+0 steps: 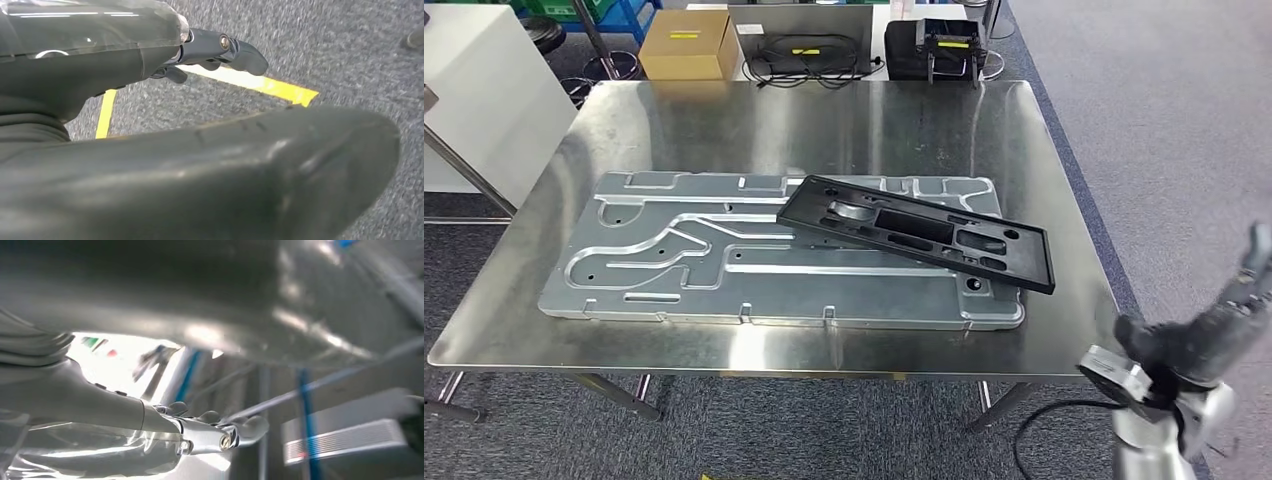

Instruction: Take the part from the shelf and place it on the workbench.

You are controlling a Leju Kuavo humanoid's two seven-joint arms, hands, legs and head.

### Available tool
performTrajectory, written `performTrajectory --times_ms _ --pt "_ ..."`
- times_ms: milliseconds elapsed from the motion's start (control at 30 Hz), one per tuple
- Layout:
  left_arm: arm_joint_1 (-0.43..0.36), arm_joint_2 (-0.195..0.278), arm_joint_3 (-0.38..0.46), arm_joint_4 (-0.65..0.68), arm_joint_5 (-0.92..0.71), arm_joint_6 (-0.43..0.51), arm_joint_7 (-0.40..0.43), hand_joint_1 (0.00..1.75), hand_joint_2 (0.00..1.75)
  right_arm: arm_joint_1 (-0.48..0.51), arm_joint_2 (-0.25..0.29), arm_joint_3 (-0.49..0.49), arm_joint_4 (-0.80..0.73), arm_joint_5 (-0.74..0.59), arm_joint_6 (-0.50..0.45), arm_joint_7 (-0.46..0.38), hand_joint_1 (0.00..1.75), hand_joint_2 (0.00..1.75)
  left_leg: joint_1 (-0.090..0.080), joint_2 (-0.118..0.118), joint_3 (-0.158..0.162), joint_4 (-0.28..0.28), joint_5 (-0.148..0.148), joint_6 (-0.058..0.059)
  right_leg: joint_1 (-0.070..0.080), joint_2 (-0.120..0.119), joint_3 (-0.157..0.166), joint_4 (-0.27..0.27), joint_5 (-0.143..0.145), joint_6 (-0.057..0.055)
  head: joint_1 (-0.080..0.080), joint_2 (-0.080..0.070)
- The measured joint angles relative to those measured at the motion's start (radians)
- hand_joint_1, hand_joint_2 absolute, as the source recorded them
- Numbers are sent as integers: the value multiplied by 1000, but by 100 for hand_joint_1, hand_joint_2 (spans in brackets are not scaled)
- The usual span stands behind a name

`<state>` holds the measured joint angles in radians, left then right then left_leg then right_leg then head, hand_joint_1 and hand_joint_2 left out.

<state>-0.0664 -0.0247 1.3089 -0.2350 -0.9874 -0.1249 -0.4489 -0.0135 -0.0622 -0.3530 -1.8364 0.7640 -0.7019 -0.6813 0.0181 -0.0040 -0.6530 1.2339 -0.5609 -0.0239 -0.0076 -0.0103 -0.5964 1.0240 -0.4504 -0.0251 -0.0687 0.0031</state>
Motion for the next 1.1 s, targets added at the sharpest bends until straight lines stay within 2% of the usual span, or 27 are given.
performTrajectory --times_ms 67,100,133,233,267,333,367,400,433,467,500,533,567,600,633,733,767,800,833,867,900,933,967,1000,1033,1067,1100 --pt "-1 -1 2 0 0 -5 -1 0 0 58 7 -114 -6 7 0 0 0 0 -2 -2 75 -137 52 11 2 3 0 2 1 4 0 0" --pt "-3 -1 3 0 -1 -7 -1 0 0 84 13 -163 -6 11 0 0 0 0 -5 -3 99 -184 66 16 3 4 -1 3 2 8 0 0" --pt "-4 -1 3 0 -1 -9 -1 0 0 108 19 -206 -6 12 0 0 0 0 -7 -4 110 -207 71 20 3 5 -2 3 4 14 0 0" --pt "-6 -3 3 0 -1 -11 -1 0 0 157 30 -292 -6 12 0 0 0 0 -10 0 109 -221 86 35 0 10 -3 3 7 34 0 0" --pt "-8 -4 3 0 -1 -11 -1 0 0 167 33 -313 -6 14 0 0 0 0 -8 3 107 -227 95 43 -1 12 -9 16 -11 40 0 0" --pt "-12 -7 4 0 0 -12 0 0 0 177 38 -345 -4 26 1 0 0 0 -6 8 97 -236 113 55 -6 14 -37 97 -87 47 1 0" --pt "-13 -7 4 0 1 -12 0 0 0 179 42 -356 0 34 1 0 0 0 -7 10 87 -236 120 58 -7 14 -56 159 -131 50 1 0" --pt "-13 -7 4 0 6 -13 0 0 0 179 46 -364 7 41 1 0 0 0 -7 12 78 -235 127 57 -9 14 -71 216 -162 53 1 0" --pt "-13 -7 4 0 13 -14 1 0 0 179 50 -370 18 49 1 0 0 0 -8 13 68 -234 134 56 -11 14 -73 250 -174 57 1 0" --pt "-14 -8 4 0 20 -14 2 0 0 179 53 -376 32 58 1 0 0 0 -7 14 57 -231 140 54 -14 13 -58 250 -166 60 1 0" --pt "-14 -9 4 0 28 -16 3 0 0 177 56 -381 48 68 1 0 0 0 -7 14 47 -228 146 51 -18 13 -24 212 -143 62 1 0" --pt "-15 -10 4 0 33 -18 4 0 0 174 60 -385 64 78 1 0 0 0 -6 15 37 -223 152 47 -21 12 24 146 -116 64 1 0" --pt "-16 -11 4 0 37 -20 4 0 0 170 64 -390 84 88 1 0 0 0 -7 14 29 -218 157 42 -23 11 73 72 -103 65 1 0" --pt "-17 -13 4 0 40 -22 5 0 0 167 67 -396 107 95 2 0 0 0 -8 13 25 -215 162 36 -22 12 107 19 -92 61 0 0" --pt "-18 -14 4 0 43 -23 6 0 0 163 70 -403 135 102 3 0 0 0 -8 13 22 -213 168 30 -20 13 126 -15 -92 56 0 0" --pt "-17 -17 4 0 49 -25 8 0 0 154 75 -433 230 127 19 0 0 0 -7 11 18 -216 183 9 -14 14 117 -27 -78 34 0 0" --pt "-16 -17 5 0 51 -25 8 0 0 151 77 -446 265 136 31 0 0 0 -6 11 11 -208 168 4 -15 13 108 -28 -67 25 0 0" --pt "-14 -18 6 0 52 -25 9 0 0 147 79 -461 305 145 44 0 0 0 -5 10 0 -182 132 0 -16 11 97 -30 -56 17 0 0" --pt "-14 -20 7 0 54 -25 9 0 0 143 80 -481 352 153 58 0 0 0 -4 10 -14 -136 79 -1 -17 9 84 -31 -45 11 0 0" --pt "-13 -21 8 0 56 -25 9 0 0 139 81 -504 407 165 72 2 0 0 -4 10 -29 -75 23 -2 -15 8 70 -31 -34 7 0 0" --pt "-13 -22 10 0 59 -25 9 0 0 132 81 -530 471 181 82 5 0 0 -3 10 -40 -11 -19 -3 -13 7 56 -30 -23 5 0 0" --pt "-12 -23 12 0 63 -25 9 0 0 124 82 -560 549 203 90 14 0 0 -4 10 -41 38 -37 -3 -10 6 42 -29 -13 5 0 0" --pt "-12 -24 15 0 68 -24 9 0 0 112 81 -593 638 230 96 29 0 0 -4 10 -29 60 -30 -2 -8 6 28 -28 -3 6 0 0" --pt "-11 -25 19 0 72 -24 9 0 0 100 81 -626 733 258 99 51 0 0 -4 10 1 46 -5 0 -6 5 15 -26 5 7 0 0" --pt "-10 -26 23 0 76 -23 8 0 0 88 82 -658 831 285 103 85 0 0 -5 10 47 -3 23 4 -5 5 3 -25 14 8 0 0" --pt "-10 -28 26 0 78 -22 7 0 0 76 83 -686 924 309 112 134 0 0 -7 9 104 -76 39 10 -4 4 -7 -23 21 11 0 0" --pt "-9 -30 28 0 78 -21 5 0 0 64 84 -710 1016 328 131 204 0 0 -9 8 160 -157 41 15 -3 5 -14 -21 28 14 0 0"
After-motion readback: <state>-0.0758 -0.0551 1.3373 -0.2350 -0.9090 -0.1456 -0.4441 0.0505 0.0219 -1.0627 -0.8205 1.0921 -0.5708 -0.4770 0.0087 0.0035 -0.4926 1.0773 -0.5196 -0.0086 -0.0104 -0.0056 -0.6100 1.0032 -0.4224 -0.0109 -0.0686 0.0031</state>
